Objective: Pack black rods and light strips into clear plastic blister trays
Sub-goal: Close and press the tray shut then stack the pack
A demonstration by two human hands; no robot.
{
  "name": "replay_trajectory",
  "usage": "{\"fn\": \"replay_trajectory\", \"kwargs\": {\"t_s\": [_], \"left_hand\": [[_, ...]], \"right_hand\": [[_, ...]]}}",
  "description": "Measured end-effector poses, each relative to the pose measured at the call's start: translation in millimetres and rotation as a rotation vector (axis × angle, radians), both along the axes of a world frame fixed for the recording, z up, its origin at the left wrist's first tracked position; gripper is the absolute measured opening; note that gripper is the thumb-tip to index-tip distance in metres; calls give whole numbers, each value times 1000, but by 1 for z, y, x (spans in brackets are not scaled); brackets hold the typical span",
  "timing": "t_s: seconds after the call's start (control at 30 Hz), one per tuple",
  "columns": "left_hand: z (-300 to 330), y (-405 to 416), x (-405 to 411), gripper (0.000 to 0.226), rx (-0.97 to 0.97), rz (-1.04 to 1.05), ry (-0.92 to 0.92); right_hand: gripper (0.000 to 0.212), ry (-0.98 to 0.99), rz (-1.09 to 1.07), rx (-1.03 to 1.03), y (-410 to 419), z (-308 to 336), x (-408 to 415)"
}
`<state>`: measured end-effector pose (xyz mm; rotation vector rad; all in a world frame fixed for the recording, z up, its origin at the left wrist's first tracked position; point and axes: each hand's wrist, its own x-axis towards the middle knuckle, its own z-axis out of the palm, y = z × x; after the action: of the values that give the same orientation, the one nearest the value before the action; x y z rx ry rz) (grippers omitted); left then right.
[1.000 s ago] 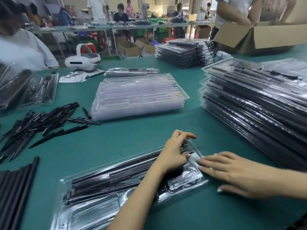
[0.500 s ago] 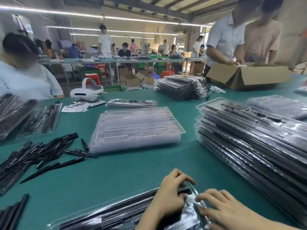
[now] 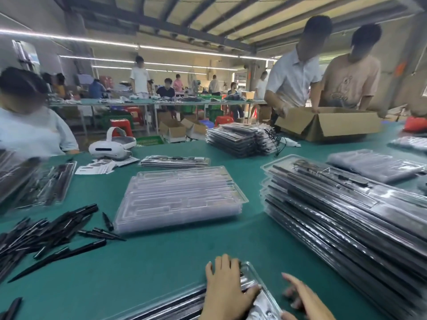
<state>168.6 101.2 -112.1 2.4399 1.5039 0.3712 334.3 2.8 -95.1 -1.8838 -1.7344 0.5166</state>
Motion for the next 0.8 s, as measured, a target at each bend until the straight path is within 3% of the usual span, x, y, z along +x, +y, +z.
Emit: {"fn": "replay_trajectory", "kwargs": {"t_s": [0.1, 0.13, 0.43, 0.57, 0.8], "left_hand": [[4, 0, 0, 59, 13, 0, -48], [7, -1, 0, 59, 23, -2, -76], [26, -6, -3, 56, 43, 20, -190], [32, -2, -6, 56, 10, 21, -185], [36, 3, -7, 53, -75, 14, -149]], "right_hand": [[15, 177, -108, -99, -1, 3, -8], [11, 194, -80, -106, 2, 5, -7], [34, 357, 145, -376, 16, 33, 1], [29, 559, 151, -380, 16, 27, 0], [22, 657, 123, -284, 18, 26, -9]]}}
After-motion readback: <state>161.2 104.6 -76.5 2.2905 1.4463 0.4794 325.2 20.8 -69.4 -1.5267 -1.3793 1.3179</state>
